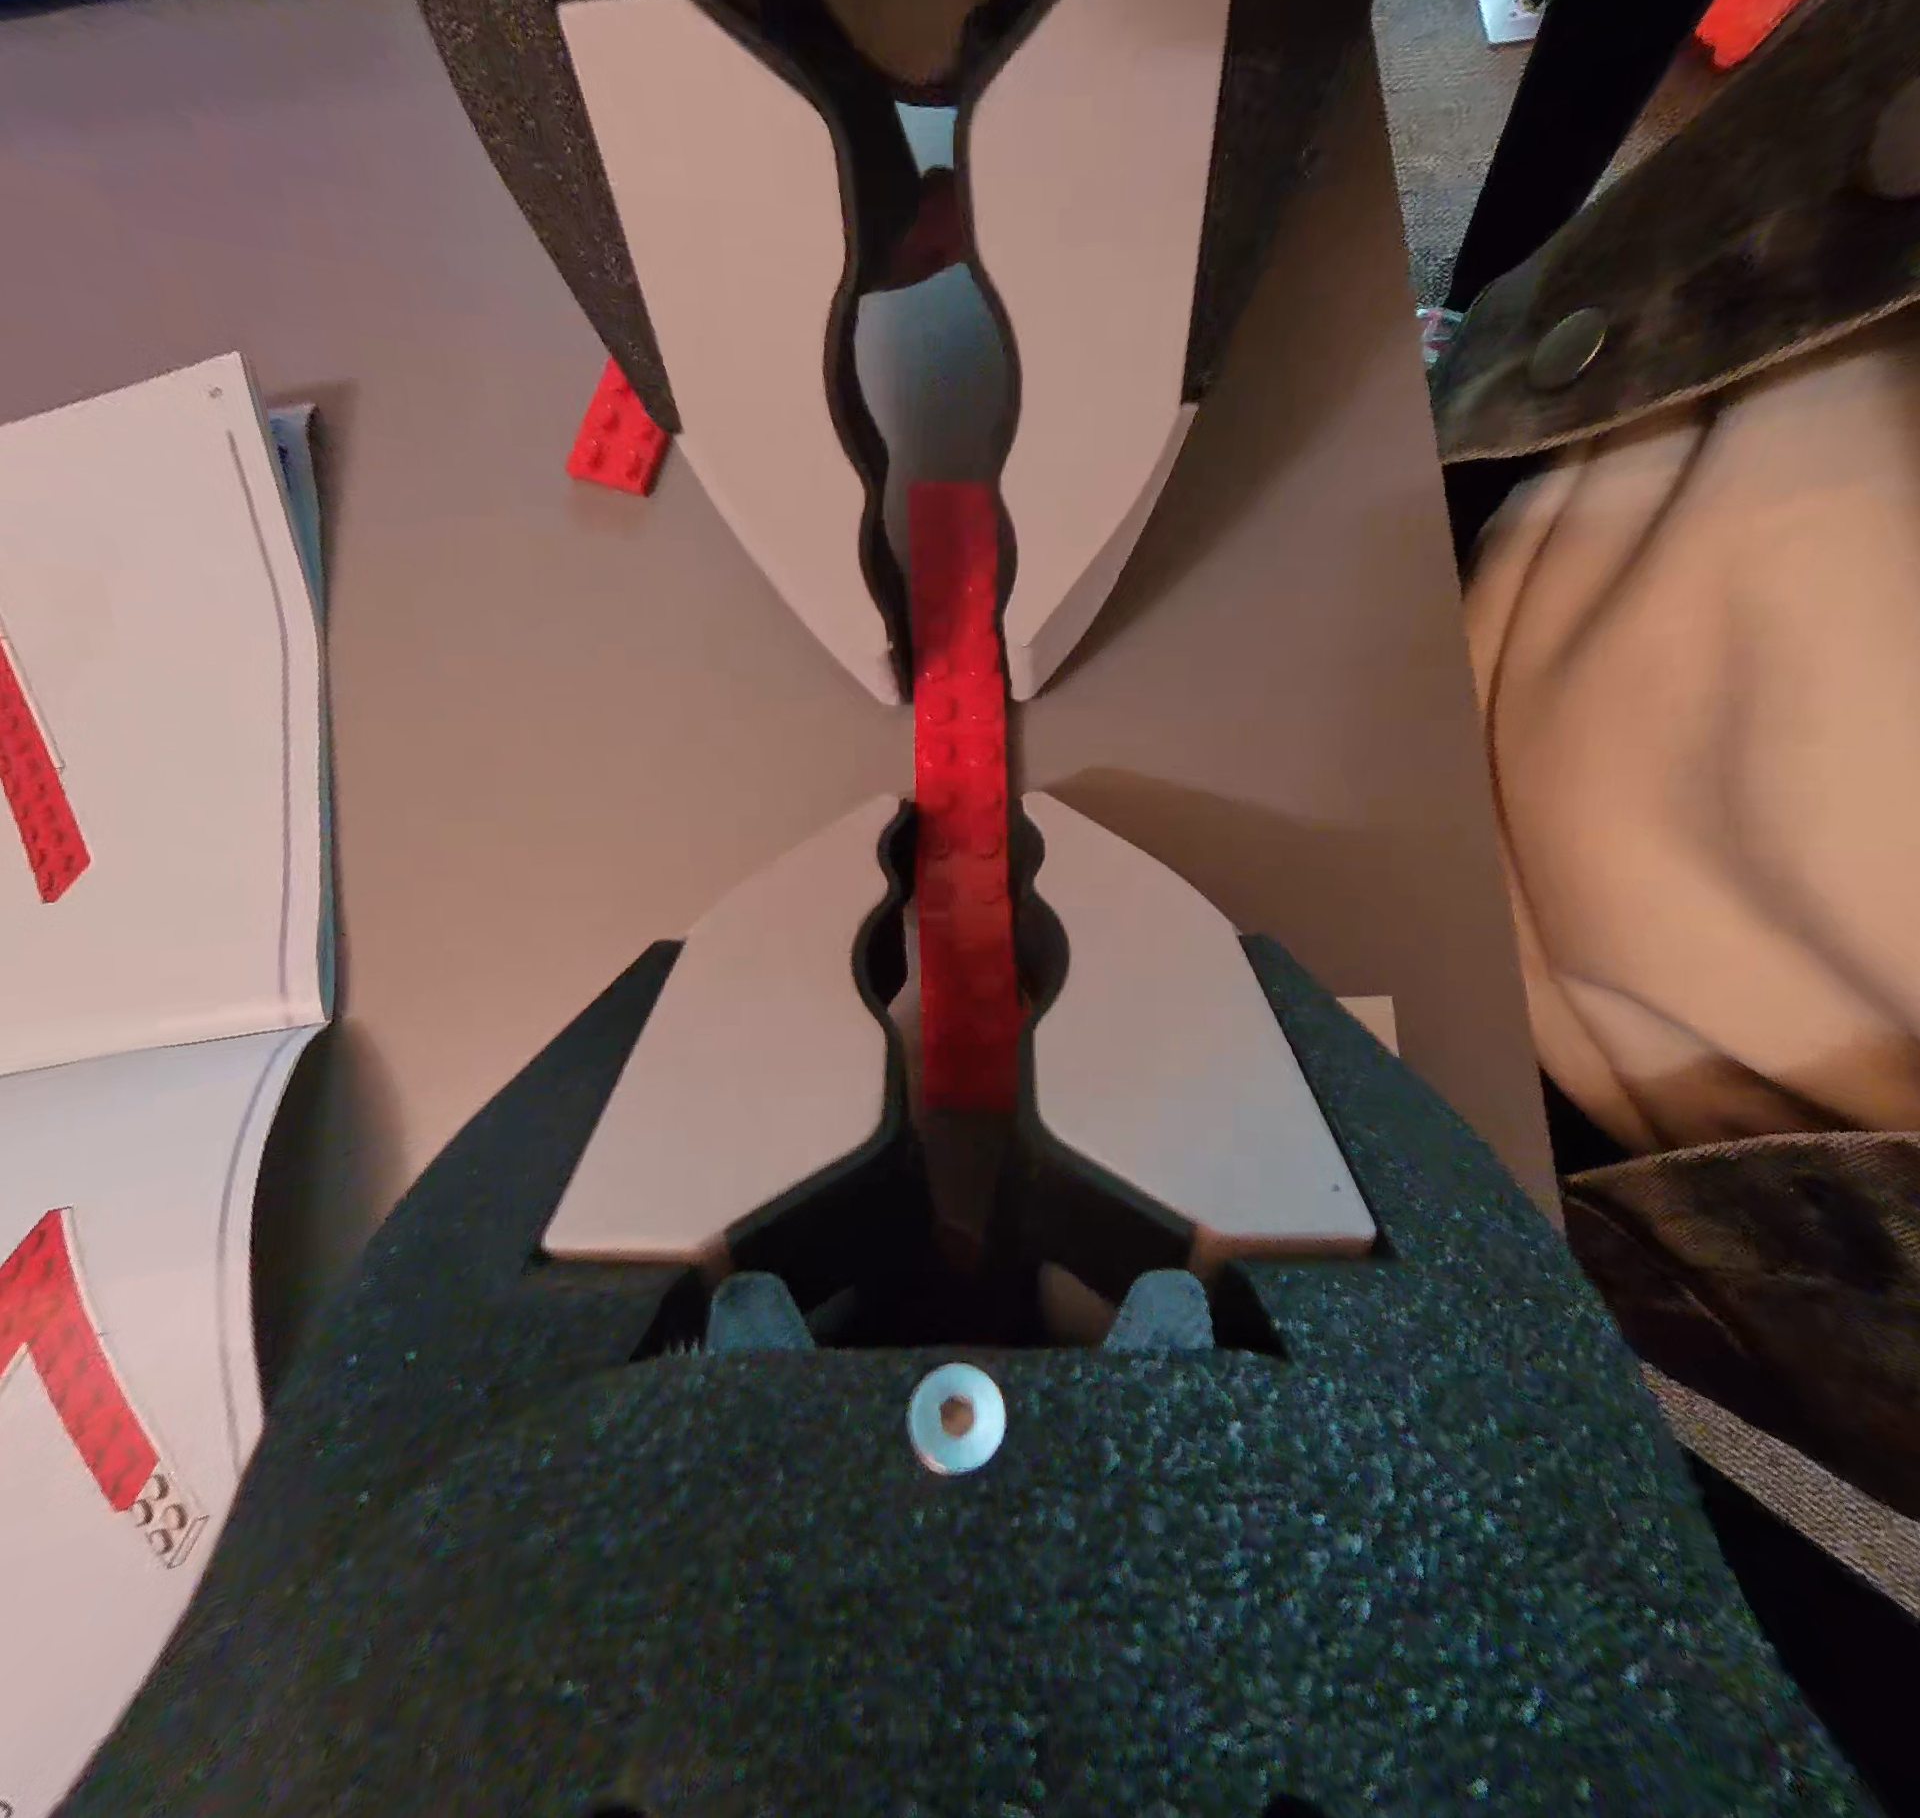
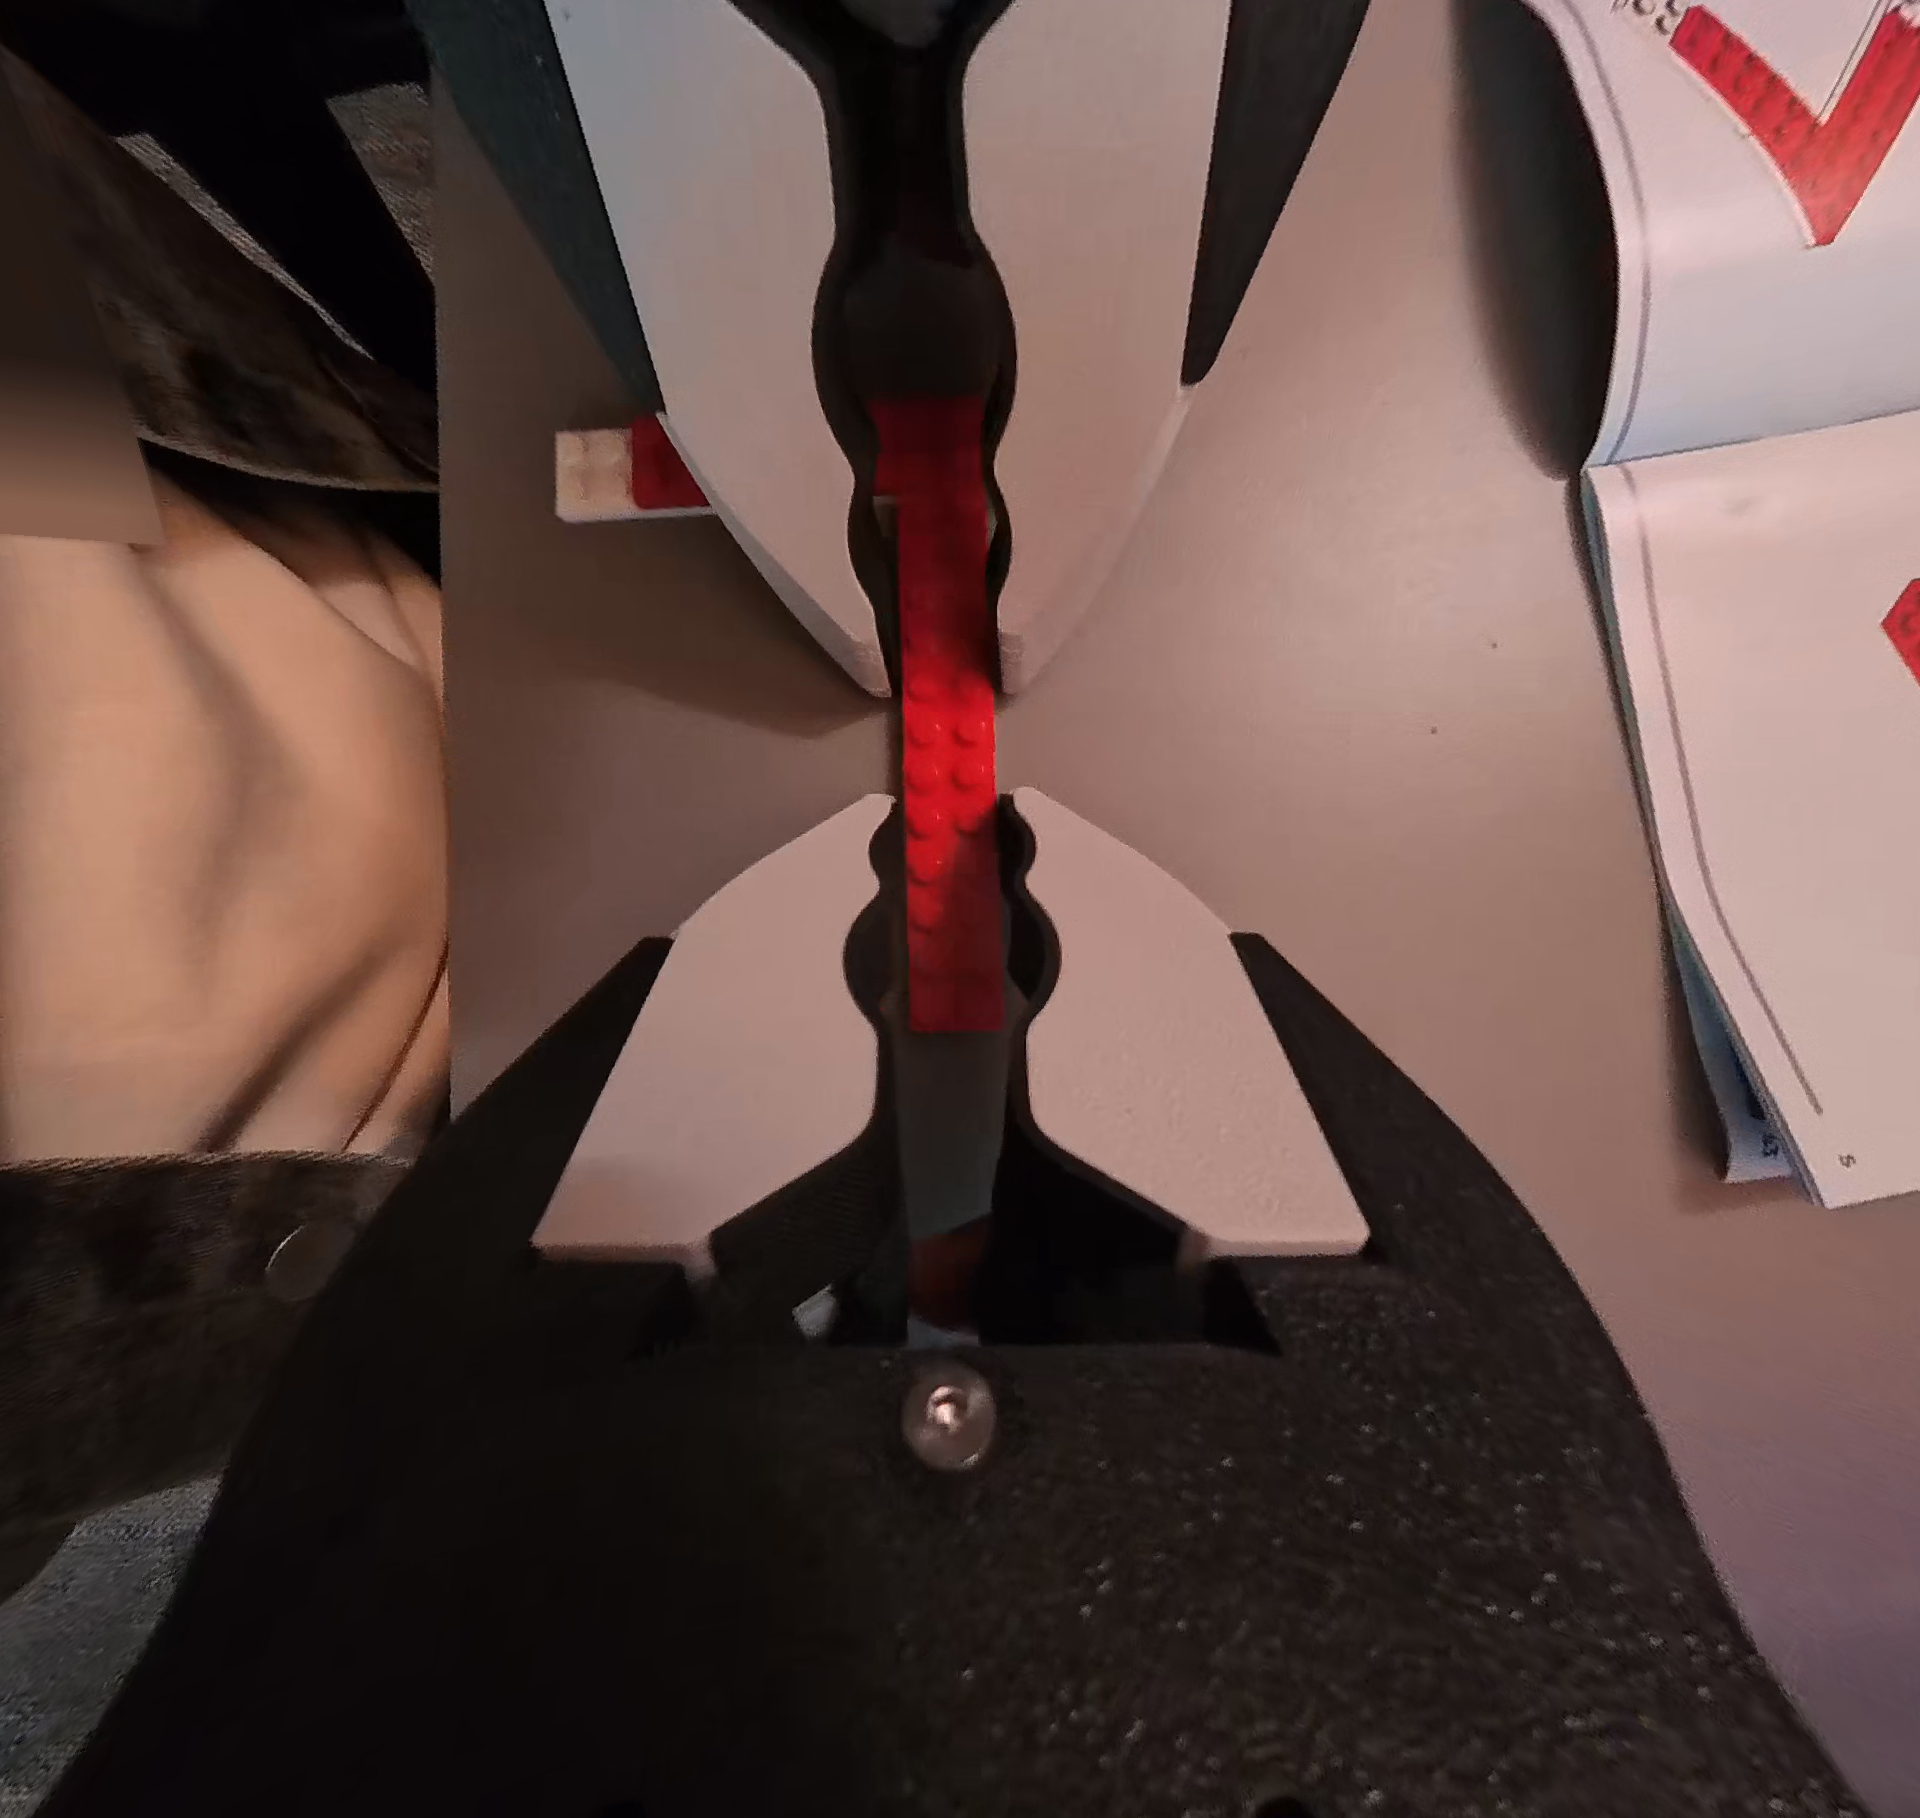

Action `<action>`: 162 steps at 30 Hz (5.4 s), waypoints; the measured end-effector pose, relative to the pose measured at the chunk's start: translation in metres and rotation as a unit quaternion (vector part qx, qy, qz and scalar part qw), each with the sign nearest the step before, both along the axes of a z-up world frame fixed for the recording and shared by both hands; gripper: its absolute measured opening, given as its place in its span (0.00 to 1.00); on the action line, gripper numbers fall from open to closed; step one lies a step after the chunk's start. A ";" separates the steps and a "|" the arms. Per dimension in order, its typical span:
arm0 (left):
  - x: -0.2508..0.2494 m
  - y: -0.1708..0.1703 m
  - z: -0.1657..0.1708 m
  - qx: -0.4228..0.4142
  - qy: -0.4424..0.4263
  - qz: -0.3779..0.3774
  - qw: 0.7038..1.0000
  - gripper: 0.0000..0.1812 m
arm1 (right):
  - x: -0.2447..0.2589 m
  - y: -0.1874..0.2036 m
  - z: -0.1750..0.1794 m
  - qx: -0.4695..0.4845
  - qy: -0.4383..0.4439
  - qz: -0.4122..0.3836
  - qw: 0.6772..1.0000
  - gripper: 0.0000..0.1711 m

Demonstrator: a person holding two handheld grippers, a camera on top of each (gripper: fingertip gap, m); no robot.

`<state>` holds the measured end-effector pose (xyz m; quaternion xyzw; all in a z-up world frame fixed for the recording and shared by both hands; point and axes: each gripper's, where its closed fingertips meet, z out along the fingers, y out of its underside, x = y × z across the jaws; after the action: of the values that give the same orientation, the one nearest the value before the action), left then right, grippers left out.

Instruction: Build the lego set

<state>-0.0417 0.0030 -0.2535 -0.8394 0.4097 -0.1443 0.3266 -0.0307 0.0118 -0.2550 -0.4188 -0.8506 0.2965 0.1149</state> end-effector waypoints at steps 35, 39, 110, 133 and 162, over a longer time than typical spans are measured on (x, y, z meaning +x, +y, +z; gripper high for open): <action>-0.025 0.017 0.068 0.198 0.137 0.054 0.969 0.04 | -0.022 0.017 0.076 0.179 0.221 0.106 0.953 0.09; -0.023 0.016 0.066 0.198 0.142 0.047 0.969 0.04 | -0.021 0.017 0.073 0.196 0.219 0.114 0.949 0.06; 0.001 0.018 0.066 0.199 0.043 0.023 0.979 0.04 | -0.015 0.002 0.073 0.102 0.296 0.063 0.948 0.05; -0.008 0.022 0.075 0.223 0.041 0.043 0.973 0.11 | -0.015 0.015 0.068 -0.062 0.192 -0.028 0.979 0.05; -0.037 0.003 0.102 0.146 -0.237 0.075 0.958 0.23 | -0.002 0.027 0.088 -0.190 0.181 -0.041 0.964 0.05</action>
<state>-0.0789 0.0063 -0.1520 -0.7527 0.2729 -0.2522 0.5434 -0.0328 0.0390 -0.1672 -0.4070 -0.7258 0.5184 0.1970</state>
